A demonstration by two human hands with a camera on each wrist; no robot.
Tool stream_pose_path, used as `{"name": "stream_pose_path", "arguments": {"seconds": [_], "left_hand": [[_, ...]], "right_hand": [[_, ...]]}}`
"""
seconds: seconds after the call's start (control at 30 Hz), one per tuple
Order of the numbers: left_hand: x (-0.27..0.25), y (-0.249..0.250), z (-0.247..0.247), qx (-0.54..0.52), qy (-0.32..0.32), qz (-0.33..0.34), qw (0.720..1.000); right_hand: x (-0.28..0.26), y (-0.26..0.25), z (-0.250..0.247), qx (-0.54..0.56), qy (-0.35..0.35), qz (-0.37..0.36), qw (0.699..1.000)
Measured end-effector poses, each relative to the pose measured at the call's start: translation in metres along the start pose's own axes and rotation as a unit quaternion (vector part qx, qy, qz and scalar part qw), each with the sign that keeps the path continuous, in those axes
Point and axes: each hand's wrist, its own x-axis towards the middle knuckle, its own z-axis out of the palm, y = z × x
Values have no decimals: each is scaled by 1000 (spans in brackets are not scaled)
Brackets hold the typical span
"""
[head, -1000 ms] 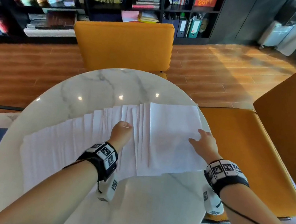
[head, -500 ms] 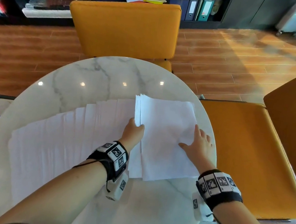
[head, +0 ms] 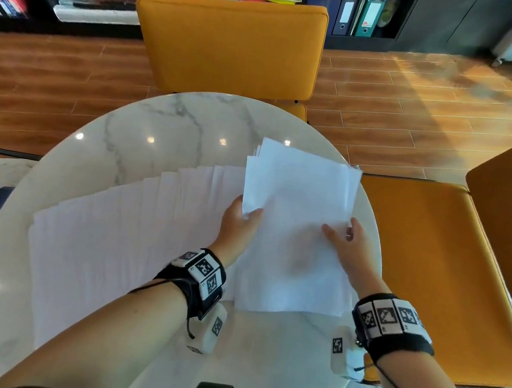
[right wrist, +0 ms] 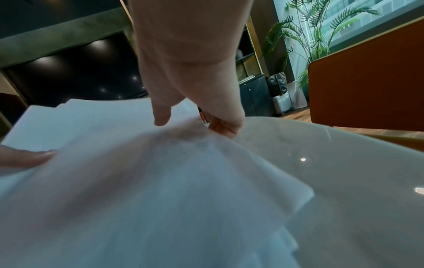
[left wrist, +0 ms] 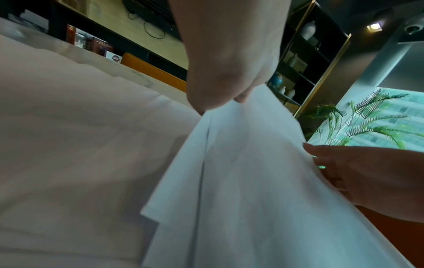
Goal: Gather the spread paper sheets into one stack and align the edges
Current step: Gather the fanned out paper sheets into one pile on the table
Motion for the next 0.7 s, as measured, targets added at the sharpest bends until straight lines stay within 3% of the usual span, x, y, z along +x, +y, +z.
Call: {"name": "stream_pose_path", "arguments": {"seconds": [0.23,0.33,0.53,0.7], "left_hand": [[-1,9,-24,-20,13,-32,999],[3,0,-42,32,19,-63,997],[6,-20,-91,62,125,-148,979],[3,-25,-101,81,154,-194,965]], "right_hand": [[-3,-12,6,72,-3,-38,997],[-2,-17,14,31,-9,-26,999],[6,-14,30,-44,2,31,999],[10,-13,39,-118,36,46,991]]}}
